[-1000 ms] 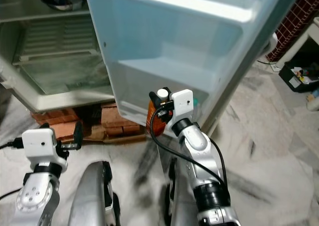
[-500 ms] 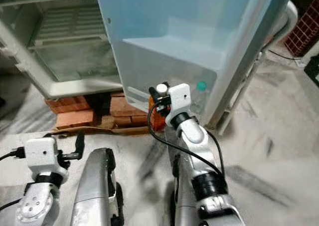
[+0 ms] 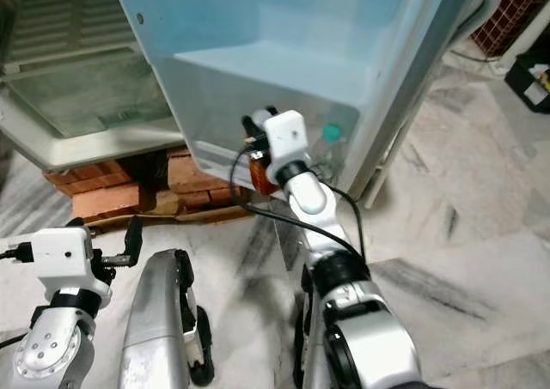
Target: Restocking fridge
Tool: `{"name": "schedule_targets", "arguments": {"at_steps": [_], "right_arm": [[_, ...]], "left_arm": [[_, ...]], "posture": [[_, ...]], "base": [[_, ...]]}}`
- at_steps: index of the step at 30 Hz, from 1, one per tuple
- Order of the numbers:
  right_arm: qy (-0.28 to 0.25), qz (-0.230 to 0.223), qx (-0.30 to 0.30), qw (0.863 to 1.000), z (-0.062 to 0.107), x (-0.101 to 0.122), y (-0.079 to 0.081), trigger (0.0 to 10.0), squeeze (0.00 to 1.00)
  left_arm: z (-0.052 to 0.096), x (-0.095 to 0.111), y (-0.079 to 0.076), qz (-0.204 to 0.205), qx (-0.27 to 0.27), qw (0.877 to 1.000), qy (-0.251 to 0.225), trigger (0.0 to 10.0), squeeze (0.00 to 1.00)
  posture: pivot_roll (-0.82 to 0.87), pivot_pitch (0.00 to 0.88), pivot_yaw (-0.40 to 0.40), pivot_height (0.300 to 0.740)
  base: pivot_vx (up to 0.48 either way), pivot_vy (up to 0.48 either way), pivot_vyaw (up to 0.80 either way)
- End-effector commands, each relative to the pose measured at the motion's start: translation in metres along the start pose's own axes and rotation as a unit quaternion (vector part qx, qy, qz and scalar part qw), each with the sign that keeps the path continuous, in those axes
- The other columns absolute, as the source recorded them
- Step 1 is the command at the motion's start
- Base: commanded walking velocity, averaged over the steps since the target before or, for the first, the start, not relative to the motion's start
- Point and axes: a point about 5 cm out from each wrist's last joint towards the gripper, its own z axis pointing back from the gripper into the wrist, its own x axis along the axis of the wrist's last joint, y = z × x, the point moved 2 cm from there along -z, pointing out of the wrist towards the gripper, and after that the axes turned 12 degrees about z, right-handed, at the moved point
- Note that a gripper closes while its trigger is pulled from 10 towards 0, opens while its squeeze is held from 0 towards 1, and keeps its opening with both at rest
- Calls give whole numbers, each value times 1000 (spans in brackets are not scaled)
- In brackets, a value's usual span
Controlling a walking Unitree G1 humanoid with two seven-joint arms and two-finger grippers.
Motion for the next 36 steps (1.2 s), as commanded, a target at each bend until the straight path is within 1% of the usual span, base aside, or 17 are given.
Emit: {"name": "schedule_targets", "arguments": {"at_steps": [1, 7, 8, 9, 12, 13, 16, 18, 20, 24, 26, 27, 28, 30, 33, 34, 36], "right_arm": [[-41, 34, -19, 998, -6, 16, -10, 10000, 0], [-55, 109, -31, 992, -5, 15, -12, 10000, 0], [-56, 150, -30, 987, -4, 12, -9, 10000, 0], [-56, 150, -30, 987, -4, 12, -9, 10000, 0], [-48, 183, -25, 982, -1, 4, -4, 10000, 0], [-32, 202, -16, 979, 2, -5, 2, 10000, 0], [-12, 226, -1, 974, 7, -16, 9, 10000, 0], [11, 230, 13, 973, 13, -27, 16, 10000, 0], [41, 219, 23, 975, 19, -39, 21, 10000, 0], [69, 198, 8, 978, 22, -47, 18, 10000, 0], [81, 190, -6, 978, 22, -49, 12, 10000, 0], [84, 187, -9, 979, 22, -50, 11, 10000, 122], [90, 182, -22, 979, 21, -50, 5, 10000, 592], [98, 180, -38, 978, 20, -51, -3, 10000, 922], [104, 177, -44, 978, 19, -51, -8, 10000, 953], [105, 176, -45, 978, 20, -52, -8, 10000, 1000], [107, 178, -46, 977, 20, -52, -9, 10000, 1000]], "left_arm": [[3, -1, -2, -6, -5, 1000, 9, 10000, 0], [-1, 0, -1, -9, -3, 1000, 7, 10000, 0], [-1, 0, -1, -11, -5, 1000, 7, 10000, 0], [-1, 0, -1, -11, -5, 1000, 7, 10000, 0], [-2, 0, -2, -13, -6, 1000, 7, 10000, 0], [-3, 0, -2, -15, -6, 1000, 5, 10000, 0], [-6, 2, -3, -16, -7, 1000, 2, 10000, 0], [-7, 2, -3, -17, -7, 1000, 1, 10000, 0], [-9, 3, -3, -19, -7, 1000, -2, 10000, 0], [-10, 4, 0, -21, -4, 1000, -4, 10000, 0], [-11, 4, 1, -23, -2, 1000, -6, 10000, 0], [-11, 4, 1, -24, 0, 1000, -7, 10000, 0], [-12, 6, 3, -24, 8, 1000, -14, 10000, 0], [-14, 8, 4, -24, 13, 999, -18, 10000, 0], [-16, 8, 4, -25, 13, 999, -19, 10000, 0], [-16, 8, 4, -25, 12, 999, -19, 10000, 0], [-16, 8, 4, -25, 12, 999, -19, 10000, 0]], "posture": [[142, 294, 41, 512], [153, 288, 46, 512], [155, 286, 47, 512], [155, 286, 47, 512], [161, 277, 46, 512], [164, 271, 45, 512], [166, 265, 44, 512], [169, 262, 45, 512], [174, 256, 42, 512], [170, 249, 44, 512], [167, 246, 46, 512], [165, 245, 47, 512], [163, 243, 49, 512], [160, 239, 51, 512], [159, 238, 51, 512], [159, 238, 51, 512], [158, 236, 51, 512]], "base": [[0, 0, 0], [0, 0, 0], [0, 0, 0], [0, 0, 0], [0, 0, 0], [0, 0, 0], [0, 0, 0], [0, 0, 0], [0, 0, 0], [0, 0, 0], [0, 0, 0], [0, 0, 0], [0, 0, 0], [0, 0, 0], [0, 0, 0], [0, 0, 0], [0, 0, 0]]}}
